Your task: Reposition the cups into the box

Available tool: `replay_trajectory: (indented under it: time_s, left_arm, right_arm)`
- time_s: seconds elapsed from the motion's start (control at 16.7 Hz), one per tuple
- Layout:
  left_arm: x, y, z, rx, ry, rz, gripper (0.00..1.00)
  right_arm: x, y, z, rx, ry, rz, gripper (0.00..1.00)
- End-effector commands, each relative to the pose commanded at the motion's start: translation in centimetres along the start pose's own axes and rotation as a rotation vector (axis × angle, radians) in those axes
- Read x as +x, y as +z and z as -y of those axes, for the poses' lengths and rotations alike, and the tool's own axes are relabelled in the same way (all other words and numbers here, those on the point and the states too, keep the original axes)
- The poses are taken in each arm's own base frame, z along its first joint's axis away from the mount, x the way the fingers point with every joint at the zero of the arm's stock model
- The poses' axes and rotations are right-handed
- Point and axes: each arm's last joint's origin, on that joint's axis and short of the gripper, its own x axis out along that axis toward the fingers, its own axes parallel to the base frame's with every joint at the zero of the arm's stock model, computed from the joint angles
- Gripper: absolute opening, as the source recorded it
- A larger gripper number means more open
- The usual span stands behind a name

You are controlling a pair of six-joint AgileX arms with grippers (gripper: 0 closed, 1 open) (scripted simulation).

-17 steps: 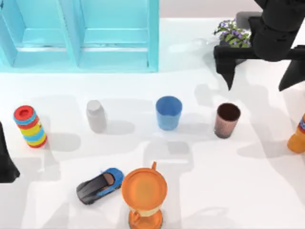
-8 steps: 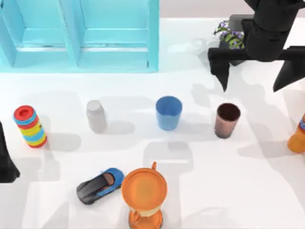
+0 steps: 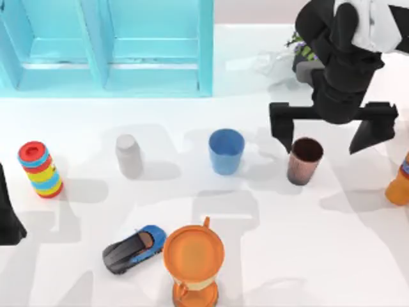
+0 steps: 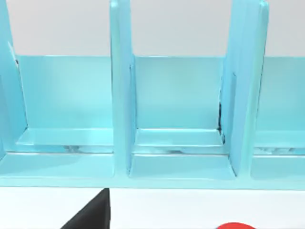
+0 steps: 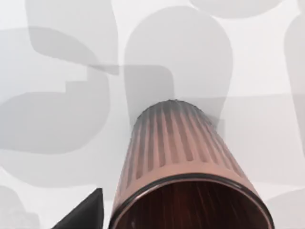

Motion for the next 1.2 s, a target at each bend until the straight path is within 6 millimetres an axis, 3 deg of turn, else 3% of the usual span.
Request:
replay_trajectory:
  time_s: [0.12, 0.36, 1.14, 1.2]
  left_arm:
    - [0.00, 0.00, 0.00, 0.000, 0.000, 0.000, 1.00]
    - [0.00, 0.00, 0.00, 0.000, 0.000, 0.000, 1.00]
    - [0.00, 0.00, 0.00, 0.000, 0.000, 0.000, 1.00]
    - [0.00, 0.00, 0.00, 0.000, 0.000, 0.000, 1.00]
  right_arm:
    - [1.45, -0.23, 0.07, 0.000, -0.002, -0.005, 1.00]
    - [1.71, -0.28, 0.08, 0.000, -0.003, -0.006, 1.00]
    - [1.71, -0.28, 0.08, 0.000, -0.003, -0.006, 0.02]
    - [1.71, -0.28, 0.08, 0.000, -0.003, -0.006, 0.00]
